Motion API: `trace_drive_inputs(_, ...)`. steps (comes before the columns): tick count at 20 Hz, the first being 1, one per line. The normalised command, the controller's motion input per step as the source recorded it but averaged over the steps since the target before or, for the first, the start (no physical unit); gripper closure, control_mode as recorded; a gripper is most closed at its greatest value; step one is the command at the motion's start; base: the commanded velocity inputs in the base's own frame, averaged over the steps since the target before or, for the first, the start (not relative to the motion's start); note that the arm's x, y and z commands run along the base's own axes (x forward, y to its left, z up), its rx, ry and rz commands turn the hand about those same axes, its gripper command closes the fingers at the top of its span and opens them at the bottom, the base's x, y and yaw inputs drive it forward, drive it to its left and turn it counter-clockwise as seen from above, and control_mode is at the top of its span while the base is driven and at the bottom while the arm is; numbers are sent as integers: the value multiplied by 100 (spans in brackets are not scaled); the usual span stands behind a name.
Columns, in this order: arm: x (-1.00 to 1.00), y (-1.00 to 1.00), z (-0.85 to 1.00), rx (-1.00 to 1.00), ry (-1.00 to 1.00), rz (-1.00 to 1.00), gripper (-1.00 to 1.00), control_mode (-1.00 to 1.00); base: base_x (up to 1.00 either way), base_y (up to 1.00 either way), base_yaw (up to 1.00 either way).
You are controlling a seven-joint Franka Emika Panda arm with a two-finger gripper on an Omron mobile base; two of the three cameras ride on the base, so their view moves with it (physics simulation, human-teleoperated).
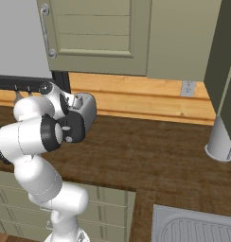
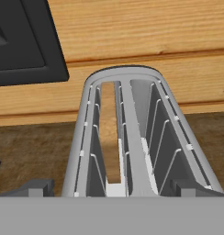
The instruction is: Start the toaster. Once the lever pops up, take the bread to the plate on the dining counter.
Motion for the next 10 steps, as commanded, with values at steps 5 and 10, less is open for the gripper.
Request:
trace_drive_inputs(5,0,0,0,0,0,0,-100,-100,0,0,0)
trace_drive_inputs(10,0,0,0,0,0,0,-100,-100,0,0,0)
